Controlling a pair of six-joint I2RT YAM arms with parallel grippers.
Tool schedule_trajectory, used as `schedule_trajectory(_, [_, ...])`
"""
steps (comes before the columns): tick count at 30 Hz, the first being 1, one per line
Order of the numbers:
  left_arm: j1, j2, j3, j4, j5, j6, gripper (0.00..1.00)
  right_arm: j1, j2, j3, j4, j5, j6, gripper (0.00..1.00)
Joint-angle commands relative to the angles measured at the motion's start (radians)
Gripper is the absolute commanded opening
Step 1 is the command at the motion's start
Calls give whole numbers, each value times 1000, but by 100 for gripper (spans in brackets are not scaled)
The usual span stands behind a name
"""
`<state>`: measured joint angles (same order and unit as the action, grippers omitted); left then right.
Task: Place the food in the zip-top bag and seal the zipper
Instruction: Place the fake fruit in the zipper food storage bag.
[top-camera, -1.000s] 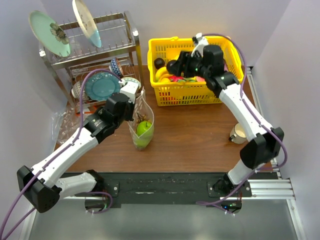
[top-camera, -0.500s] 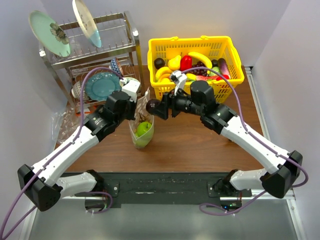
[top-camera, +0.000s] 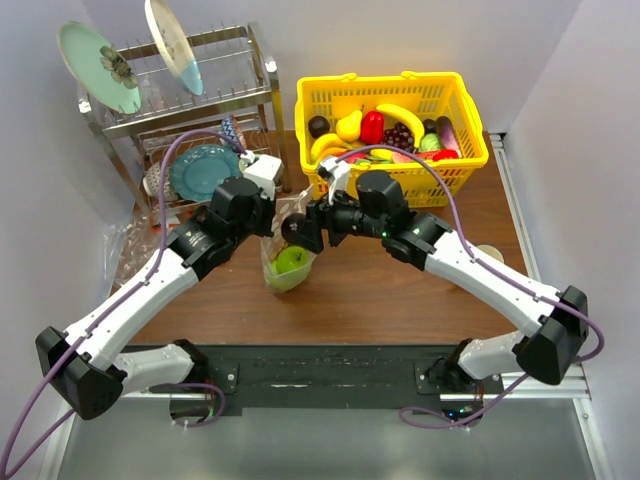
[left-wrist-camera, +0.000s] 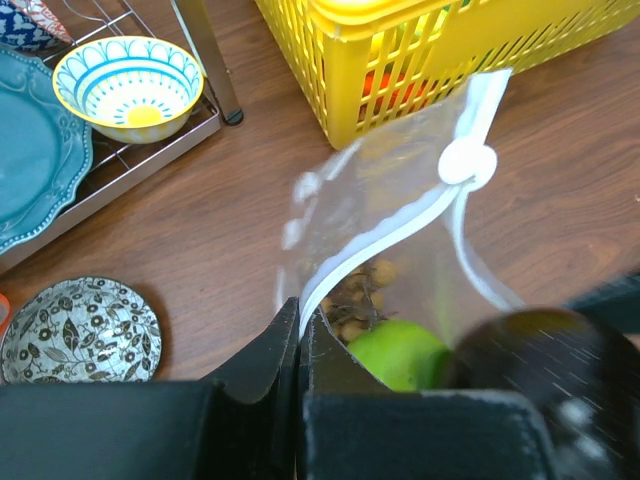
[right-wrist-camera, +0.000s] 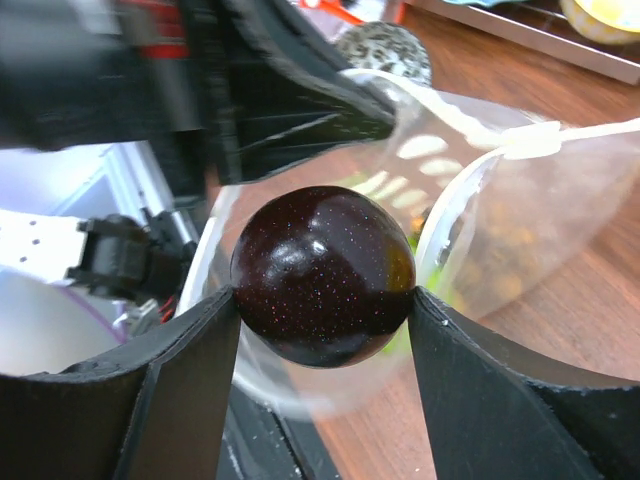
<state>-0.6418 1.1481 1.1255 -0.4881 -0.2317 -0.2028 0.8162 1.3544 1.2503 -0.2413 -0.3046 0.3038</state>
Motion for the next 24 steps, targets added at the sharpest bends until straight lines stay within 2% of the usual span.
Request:
schedule_trajectory(1, [4, -4, 57, 22, 12, -26, 0, 1, 34, 66, -3, 117, -22, 71])
schedule_trajectory(4, [4, -8, 54, 19, 20, -24, 0, 3, 54, 75, -6, 182, -12, 79])
schedule_trajectory(6, [2, -10, 45, 26, 28, -18, 0, 1, 74, 98, -16, 191, 1, 88])
schedule_trajectory(7, [4, -13, 43, 28, 29, -15, 0, 3, 78, 116, -22, 197, 6, 97])
schedule_trajectory(8, [4, -13, 42, 26, 26, -14, 0, 1, 81, 121, -30, 199, 12, 99])
schedule_trajectory(15, [4, -10, 28, 32, 28, -4, 0, 3, 32, 117, -45, 232, 18, 98])
schedule_trajectory(18, [4, -10, 23, 34, 37, -4, 0, 1, -6, 107, -70, 300, 21, 98])
schedule_trajectory(21, [4, -11, 17, 43, 45, -7, 5, 0, -41, 95, -78, 373, 12, 99])
schedule_trajectory(24, [4, -22, 10, 55, 48, -6, 3, 0, -55, 112, -96, 403, 12, 99])
